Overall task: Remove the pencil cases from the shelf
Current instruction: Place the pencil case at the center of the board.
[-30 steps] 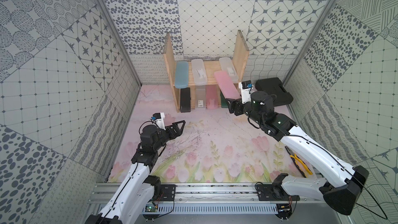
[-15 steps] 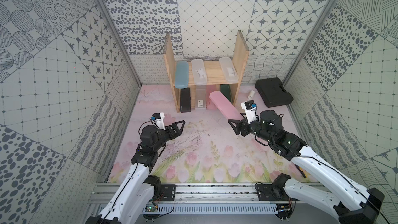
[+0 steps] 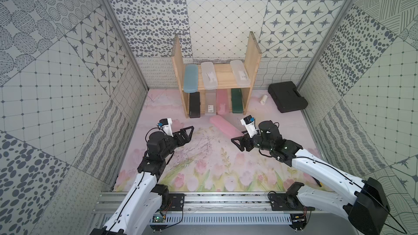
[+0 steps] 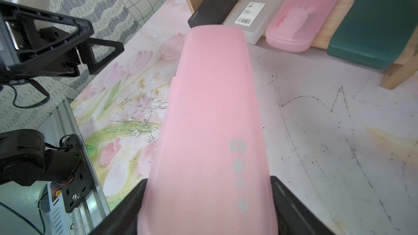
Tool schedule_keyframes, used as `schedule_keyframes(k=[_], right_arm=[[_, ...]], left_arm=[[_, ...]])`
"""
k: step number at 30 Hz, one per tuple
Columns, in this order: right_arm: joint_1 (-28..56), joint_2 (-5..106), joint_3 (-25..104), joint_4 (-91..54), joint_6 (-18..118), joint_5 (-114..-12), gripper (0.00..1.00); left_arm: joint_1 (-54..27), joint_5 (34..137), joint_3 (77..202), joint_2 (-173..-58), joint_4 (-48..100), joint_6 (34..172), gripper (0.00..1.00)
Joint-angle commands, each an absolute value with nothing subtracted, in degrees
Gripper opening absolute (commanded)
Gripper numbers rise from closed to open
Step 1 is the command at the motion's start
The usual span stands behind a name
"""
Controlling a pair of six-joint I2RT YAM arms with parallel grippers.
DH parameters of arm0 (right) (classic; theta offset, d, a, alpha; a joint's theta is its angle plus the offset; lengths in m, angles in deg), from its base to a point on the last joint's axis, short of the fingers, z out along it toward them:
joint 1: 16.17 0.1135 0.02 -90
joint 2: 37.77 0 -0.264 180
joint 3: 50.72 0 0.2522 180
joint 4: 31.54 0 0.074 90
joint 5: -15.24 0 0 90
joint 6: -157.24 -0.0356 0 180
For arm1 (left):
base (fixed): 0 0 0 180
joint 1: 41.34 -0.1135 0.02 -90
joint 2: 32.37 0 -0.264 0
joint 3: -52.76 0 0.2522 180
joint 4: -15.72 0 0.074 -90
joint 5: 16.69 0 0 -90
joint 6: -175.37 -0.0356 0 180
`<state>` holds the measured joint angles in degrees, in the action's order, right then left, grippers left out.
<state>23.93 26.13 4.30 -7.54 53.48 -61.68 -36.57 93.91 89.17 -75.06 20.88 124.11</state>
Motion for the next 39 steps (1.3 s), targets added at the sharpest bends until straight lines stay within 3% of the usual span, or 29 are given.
schedule_keyframes(k=[1,11,23,39], right_arm=[[25.1,29.5,4.0,-15.7,52.3,-60.3,0.74],[29.6,42.4,7.0,-19.6,52.4,-67.0,0.74],[39.7,52.3,7.2,-26.0,52.0,-86.5,0.75],[46.4,62.3,12.8,-23.6,44.2,-93.7,0.96]], left_arm=[[-36.6,93.1,89.3,-75.0,21.0,122.7,0.99],[-36.7,94.4,88.4,-75.3,21.7,124.8,0.99],[-36.3,94.4,85.2,-74.2,22.4,127.7,0.99],[-36.1,93.7,84.5,-74.0,23.5,127.7,0.99]])
